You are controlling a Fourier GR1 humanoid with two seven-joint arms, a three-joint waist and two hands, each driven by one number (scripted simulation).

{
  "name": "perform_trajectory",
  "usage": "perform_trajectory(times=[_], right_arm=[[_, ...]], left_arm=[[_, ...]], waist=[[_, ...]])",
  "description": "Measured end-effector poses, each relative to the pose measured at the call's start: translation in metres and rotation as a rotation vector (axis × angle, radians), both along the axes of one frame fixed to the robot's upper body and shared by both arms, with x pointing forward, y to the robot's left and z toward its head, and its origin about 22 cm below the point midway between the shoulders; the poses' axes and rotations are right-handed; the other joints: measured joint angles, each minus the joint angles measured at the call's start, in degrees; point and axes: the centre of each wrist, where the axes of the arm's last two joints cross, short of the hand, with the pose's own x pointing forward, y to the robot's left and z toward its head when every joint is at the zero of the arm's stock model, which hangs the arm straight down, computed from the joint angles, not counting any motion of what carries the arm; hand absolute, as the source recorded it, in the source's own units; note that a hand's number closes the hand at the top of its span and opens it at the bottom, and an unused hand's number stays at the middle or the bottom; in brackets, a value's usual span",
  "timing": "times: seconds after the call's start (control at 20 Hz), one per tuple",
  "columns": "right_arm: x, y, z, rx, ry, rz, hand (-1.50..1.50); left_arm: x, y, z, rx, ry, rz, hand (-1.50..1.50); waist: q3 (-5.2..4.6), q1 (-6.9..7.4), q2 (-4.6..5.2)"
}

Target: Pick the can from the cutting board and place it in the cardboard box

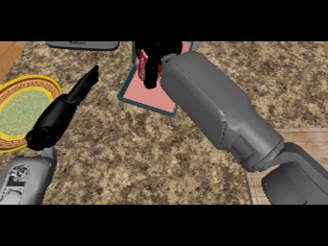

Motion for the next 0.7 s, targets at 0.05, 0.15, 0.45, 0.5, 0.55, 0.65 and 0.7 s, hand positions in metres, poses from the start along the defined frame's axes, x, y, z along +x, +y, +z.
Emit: perform_trajectory(times=[0.05,0.15,0.45,0.5,0.55,0.65,0.7], right_arm=[[0.004,-0.006,-0.002,-0.023,0.025,-0.003,1.50],[0.011,-0.013,-0.001,-0.051,0.081,-0.001,-1.50],[0.019,-0.027,-0.008,-0.004,0.182,0.138,-1.50],[0.020,-0.028,-0.007,0.030,0.176,0.160,-1.50],[0.019,-0.028,-0.007,0.083,0.164,0.180,-1.50],[0.020,-0.030,-0.004,0.224,0.128,0.206,-1.50],[0.021,-0.033,-0.004,0.323,0.117,0.205,-1.50]], left_arm=[[-0.002,0.000,-0.002,0.000,0.000,0.000,0.00],[-0.001,0.003,-0.002,0.002,0.004,0.003,0.00],[0.000,0.003,0.000,-0.001,0.005,0.000,0.00],[-0.001,0.002,0.000,-0.003,0.008,-0.003,0.00],[-0.002,0.004,0.000,-0.002,0.008,-0.002,0.00],[-0.002,0.003,-0.001,-0.009,0.006,0.002,0.00],[-0.004,0.004,-0.001,-0.007,0.005,0.002,0.00]], waist=[[0.00,0.03,0.03],[0.01,-0.08,0.07],[0.05,-0.18,0.09],[0.07,-0.22,0.07],[0.09,-0.27,0.07],[0.14,-0.38,0.09],[0.19,-0.36,0.06]])
